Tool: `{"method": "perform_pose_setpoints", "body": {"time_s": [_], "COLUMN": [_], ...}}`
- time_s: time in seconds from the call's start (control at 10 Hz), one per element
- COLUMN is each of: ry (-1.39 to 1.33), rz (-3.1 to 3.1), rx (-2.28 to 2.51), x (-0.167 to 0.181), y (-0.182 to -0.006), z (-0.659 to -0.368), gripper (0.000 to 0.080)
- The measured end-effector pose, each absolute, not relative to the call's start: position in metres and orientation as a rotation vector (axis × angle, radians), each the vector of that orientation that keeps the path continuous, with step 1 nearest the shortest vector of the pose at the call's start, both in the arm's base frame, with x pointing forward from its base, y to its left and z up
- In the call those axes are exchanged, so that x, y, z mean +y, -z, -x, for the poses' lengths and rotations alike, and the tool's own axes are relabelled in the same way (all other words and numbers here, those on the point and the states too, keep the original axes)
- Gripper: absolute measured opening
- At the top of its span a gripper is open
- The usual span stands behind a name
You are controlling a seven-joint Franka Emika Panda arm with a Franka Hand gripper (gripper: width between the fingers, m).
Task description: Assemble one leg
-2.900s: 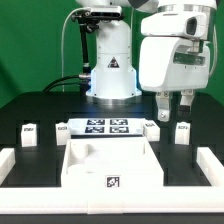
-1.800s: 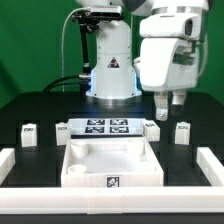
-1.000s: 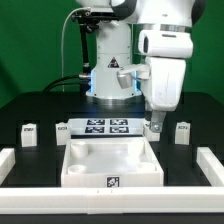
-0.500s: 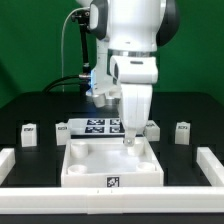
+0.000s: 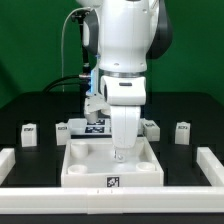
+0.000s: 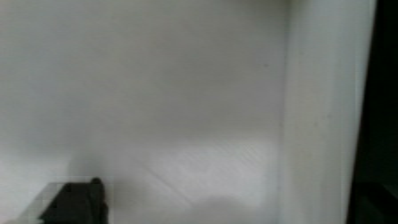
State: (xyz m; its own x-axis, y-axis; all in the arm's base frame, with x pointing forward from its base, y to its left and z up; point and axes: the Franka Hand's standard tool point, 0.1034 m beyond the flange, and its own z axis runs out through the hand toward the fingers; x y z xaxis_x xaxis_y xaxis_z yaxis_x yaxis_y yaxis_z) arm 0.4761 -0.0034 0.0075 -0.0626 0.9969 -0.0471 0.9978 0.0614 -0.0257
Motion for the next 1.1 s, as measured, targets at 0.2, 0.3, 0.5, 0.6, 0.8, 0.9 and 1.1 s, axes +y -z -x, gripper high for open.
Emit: {"method": "perform_pose_setpoints", "body": {"time_s": [0.2, 0.3, 0.5, 0.6, 0.8, 0.9, 1.1], "ry": [0.080, 0.080, 0.081, 0.081, 0.076, 0.076, 0.076], "rz": [-2.140, -2.140, -2.140, -2.140, -2.140, -2.140, -2.140], "rx": [2.276, 2.276, 2.276, 2.277, 2.273, 2.273, 2.273], "x": [-0.0032, -0.0032, -0.0032, -0.0032, -0.0033, -0.0033, -0.0033], "y": [-0.0075, -0.0074, -0.0073, -0.0073, -0.0080, -0.0080, -0.0080], "z": [-0.4760, -0.4757, -0.4756, -0.4755, -0.4767, -0.4767, -0.4767], "gripper": [0.0514, 0.0514, 0.0241, 0.0241, 0.0059, 0.0059, 0.0059]}}
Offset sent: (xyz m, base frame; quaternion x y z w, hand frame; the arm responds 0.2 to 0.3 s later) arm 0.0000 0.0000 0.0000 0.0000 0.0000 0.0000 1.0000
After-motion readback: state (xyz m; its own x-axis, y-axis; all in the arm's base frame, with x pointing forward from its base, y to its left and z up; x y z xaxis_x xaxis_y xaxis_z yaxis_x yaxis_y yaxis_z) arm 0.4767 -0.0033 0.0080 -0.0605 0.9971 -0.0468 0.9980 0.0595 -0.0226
